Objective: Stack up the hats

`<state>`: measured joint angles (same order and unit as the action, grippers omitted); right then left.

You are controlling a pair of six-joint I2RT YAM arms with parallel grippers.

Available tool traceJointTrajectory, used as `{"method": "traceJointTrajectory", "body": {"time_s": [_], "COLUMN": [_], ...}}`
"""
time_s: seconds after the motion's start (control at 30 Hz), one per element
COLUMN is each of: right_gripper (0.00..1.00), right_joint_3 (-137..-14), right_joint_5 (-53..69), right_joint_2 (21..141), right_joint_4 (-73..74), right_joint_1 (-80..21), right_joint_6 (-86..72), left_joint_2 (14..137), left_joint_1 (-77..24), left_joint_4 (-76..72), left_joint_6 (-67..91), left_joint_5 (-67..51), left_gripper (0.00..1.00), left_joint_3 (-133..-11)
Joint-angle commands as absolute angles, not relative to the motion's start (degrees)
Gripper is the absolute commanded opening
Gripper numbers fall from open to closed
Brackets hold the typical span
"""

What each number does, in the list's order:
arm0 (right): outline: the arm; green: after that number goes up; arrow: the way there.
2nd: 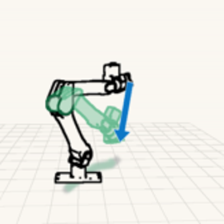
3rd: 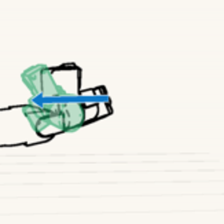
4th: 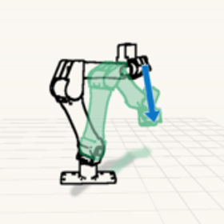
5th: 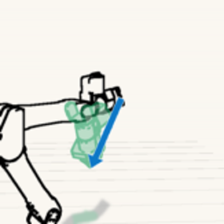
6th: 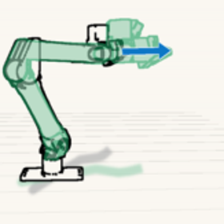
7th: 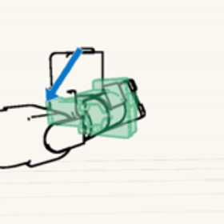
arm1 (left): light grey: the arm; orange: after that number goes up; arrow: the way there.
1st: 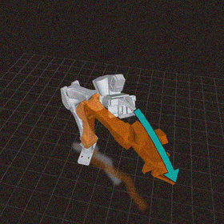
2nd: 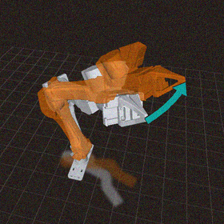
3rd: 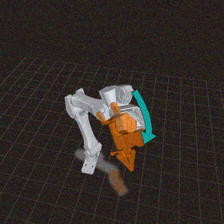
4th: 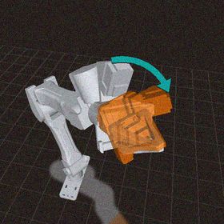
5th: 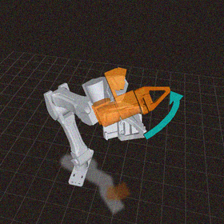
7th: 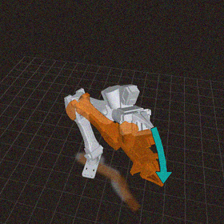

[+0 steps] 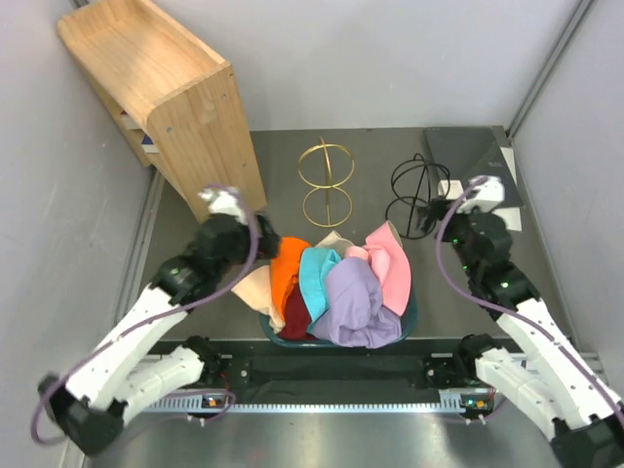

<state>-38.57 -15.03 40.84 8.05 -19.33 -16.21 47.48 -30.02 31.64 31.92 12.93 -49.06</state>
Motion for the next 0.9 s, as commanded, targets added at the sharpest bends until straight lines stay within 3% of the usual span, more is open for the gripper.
{"method": "traceJointTrajectory", "body": {"time_s": [0.0,0.1,0.4,0.53,0.87], "right_gripper": [0.90,0.90,0.87,0.84,0.80], "right_joint_3": [-42.88,-44.12,-48.41,-52.03,-52.92], "right_joint_5": [-16.25,-15.56,-0.21,8.60,12.83], "right_joint_2": [44.64,46.93,46.23,47.02,52.82], "right_joint_4": [5.36,7.03,17.12,26.69,35.07], "right_joint_1": [-34.84,-41.30,-44.21,-45.79,-55.27], "right_joint_6": [-17.67,-18.89,-18.73,-18.63,-22.14], "left_joint_2": [60.24,66.16,66.71,65.83,65.13], "left_joint_1": [-47.00,-50.97,-52.03,-52.12,-52.12], "left_joint_4": [23.82,24.78,18.72,22.58,26.10], "left_joint_6": [34.70,40.40,42.89,45.35,43.77], "left_joint_5": [25.64,28.81,16.00,18.89,21.97], "left_gripper": [0.99,0.99,0.99,0.99,0.99], "left_joint_3": [-54.74,-59.05,-61.26,-61.00,-62.31]}}
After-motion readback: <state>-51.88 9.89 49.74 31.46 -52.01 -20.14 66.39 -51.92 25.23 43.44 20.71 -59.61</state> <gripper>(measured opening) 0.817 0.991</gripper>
